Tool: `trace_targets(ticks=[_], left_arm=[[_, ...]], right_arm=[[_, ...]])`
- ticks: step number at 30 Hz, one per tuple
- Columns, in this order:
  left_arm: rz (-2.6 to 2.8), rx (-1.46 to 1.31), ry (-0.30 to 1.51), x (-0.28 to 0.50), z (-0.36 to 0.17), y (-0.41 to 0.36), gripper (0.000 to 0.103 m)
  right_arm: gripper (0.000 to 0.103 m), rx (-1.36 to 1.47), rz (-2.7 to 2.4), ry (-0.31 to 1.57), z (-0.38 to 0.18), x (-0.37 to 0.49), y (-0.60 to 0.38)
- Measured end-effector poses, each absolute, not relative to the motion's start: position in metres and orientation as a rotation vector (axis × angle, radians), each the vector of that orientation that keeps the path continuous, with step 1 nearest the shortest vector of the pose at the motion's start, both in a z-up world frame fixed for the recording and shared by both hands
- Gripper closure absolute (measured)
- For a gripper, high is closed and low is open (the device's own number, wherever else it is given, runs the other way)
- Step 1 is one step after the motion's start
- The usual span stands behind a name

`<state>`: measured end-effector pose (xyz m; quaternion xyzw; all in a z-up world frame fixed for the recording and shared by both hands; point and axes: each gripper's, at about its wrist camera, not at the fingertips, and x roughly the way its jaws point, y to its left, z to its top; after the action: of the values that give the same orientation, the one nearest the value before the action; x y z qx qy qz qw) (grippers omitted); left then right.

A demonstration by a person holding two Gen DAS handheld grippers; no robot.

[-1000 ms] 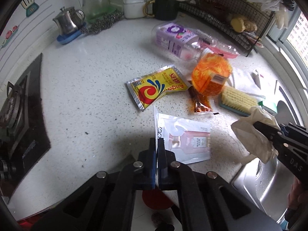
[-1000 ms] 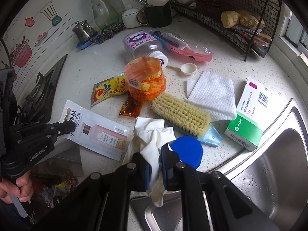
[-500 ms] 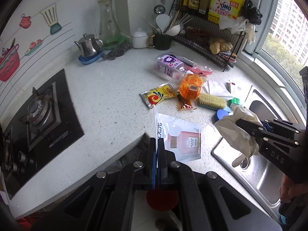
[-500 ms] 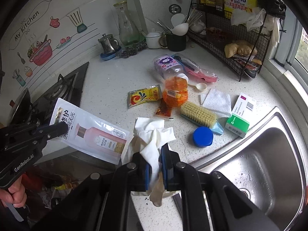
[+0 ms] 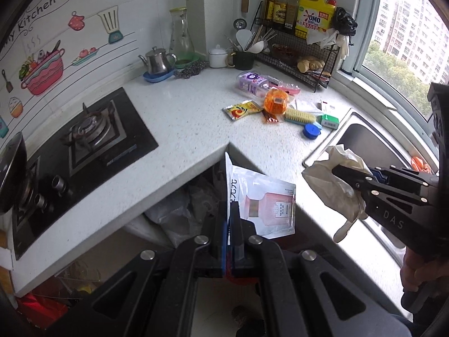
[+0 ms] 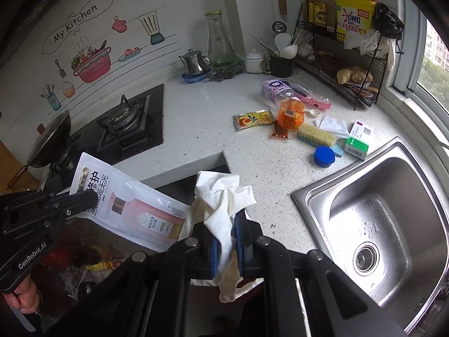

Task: Collect trash
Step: 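Carry the sachet and glove down toward the red bin with both tools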

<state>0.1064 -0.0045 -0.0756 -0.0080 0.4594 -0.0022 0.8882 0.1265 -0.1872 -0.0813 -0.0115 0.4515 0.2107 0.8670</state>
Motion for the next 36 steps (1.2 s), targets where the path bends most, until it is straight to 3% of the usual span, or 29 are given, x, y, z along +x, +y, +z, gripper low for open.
trace_targets(ticks=[9, 17, 36], left_arm=[[0.012, -0.044, 0.977, 0.047, -0.088, 0.005, 0.102], [0.026, -0.093, 1.054, 0.038, -0.129, 0.010, 0.102], [0.006, -0.128, 1.244, 0.060, -0.313, 0.016, 0.102]], right_arm=[[0.094, -0.053, 0.454, 0.952, -0.087, 0.080, -0.171], [0.094, -0.086, 0.448, 1.021, -0.120, 0.066, -0.164], [0.094, -0.109, 0.394, 1.202, -0.287, 0.068, -0.155]])
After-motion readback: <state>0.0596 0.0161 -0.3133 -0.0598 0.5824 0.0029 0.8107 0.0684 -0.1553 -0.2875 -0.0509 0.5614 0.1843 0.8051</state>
